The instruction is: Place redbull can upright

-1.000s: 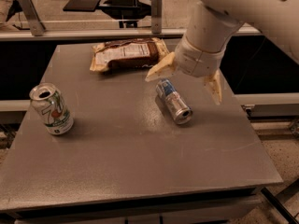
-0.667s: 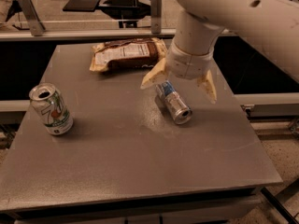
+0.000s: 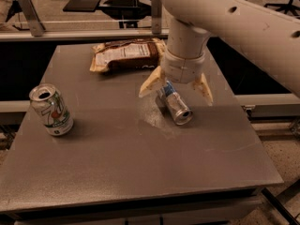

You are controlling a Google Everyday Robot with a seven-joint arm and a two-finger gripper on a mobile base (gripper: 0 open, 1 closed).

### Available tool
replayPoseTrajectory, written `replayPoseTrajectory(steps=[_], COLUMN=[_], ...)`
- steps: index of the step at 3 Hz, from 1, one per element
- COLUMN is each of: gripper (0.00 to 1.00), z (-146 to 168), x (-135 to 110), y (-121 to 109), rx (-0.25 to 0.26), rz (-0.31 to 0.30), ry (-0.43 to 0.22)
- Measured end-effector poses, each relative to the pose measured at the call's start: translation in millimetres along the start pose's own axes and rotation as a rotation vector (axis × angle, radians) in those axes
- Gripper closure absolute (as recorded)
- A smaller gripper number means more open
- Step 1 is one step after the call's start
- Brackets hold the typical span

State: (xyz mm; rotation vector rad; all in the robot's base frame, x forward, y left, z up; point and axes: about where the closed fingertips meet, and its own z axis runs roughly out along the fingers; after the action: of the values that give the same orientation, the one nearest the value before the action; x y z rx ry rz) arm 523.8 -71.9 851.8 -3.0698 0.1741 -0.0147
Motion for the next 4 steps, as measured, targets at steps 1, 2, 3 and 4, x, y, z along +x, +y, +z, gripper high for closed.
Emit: replayPoseTrajectory(steps=[1,2,3,4], gripper=[0.23,0.47,0.78,0.99], z=[8,11,2,-18], x=[0,-1,-1,2], y=[0,1,-3,-18], rx=[-0.001,-0.003,0.027,0.116], rz=[-0.014,-0.019,0.015,0.065], ry=[-0.025,-0.037,-0.080,-0.129])
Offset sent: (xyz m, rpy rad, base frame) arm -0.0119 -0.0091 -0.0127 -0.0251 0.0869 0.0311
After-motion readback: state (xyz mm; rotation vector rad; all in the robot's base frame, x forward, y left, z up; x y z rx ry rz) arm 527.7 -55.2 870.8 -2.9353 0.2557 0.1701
